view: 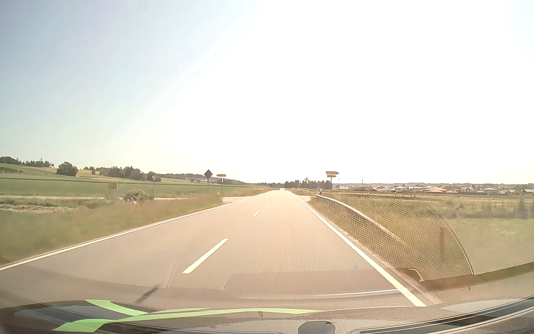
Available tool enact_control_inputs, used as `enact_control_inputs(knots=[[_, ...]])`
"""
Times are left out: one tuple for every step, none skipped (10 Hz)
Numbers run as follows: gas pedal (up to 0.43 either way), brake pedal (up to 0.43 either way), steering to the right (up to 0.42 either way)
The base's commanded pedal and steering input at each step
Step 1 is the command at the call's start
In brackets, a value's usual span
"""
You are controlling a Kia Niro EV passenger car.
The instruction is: Follow the waypoints while adhering to traffic rules and regulations
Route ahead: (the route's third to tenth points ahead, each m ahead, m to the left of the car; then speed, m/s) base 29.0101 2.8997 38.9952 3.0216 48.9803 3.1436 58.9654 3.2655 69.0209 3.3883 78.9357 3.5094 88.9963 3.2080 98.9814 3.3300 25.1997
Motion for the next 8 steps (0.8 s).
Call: enact_control_inputs(knots=[[0.157, 0.0, -0.002], [0.157, 0.0, -0.002], [0.157, 0.0, -0.002], [0.157, 0.0, -0.002], [0.15, 0.0, -0.002], [0.13, 0.0, -0.002], [0.13, 0.0, -0.002], [0.13, 0.0, -0.003]])
